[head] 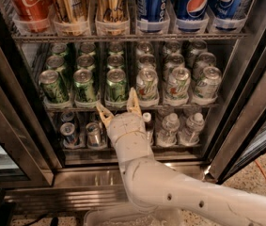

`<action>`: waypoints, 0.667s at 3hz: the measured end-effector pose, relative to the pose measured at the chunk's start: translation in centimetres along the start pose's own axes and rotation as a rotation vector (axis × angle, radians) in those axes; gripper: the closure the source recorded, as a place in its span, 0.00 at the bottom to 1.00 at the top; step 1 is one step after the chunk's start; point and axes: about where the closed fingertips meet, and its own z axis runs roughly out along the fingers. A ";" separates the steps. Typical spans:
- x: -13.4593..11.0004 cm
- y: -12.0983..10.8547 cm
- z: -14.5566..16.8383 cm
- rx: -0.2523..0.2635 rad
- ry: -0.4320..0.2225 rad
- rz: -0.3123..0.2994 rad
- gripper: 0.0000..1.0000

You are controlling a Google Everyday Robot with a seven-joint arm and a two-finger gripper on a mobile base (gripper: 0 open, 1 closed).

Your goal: Pick green can from middle shelf of fridge

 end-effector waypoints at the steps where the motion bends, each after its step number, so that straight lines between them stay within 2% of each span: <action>1: -0.3 0.2 0.5 -0.003 -0.003 0.021 0.29; 2: -0.6 0.3 0.9 0.003 -0.013 0.015 0.37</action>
Offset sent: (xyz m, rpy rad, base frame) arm 0.0111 0.0102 0.0090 0.0131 -0.0260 -0.0035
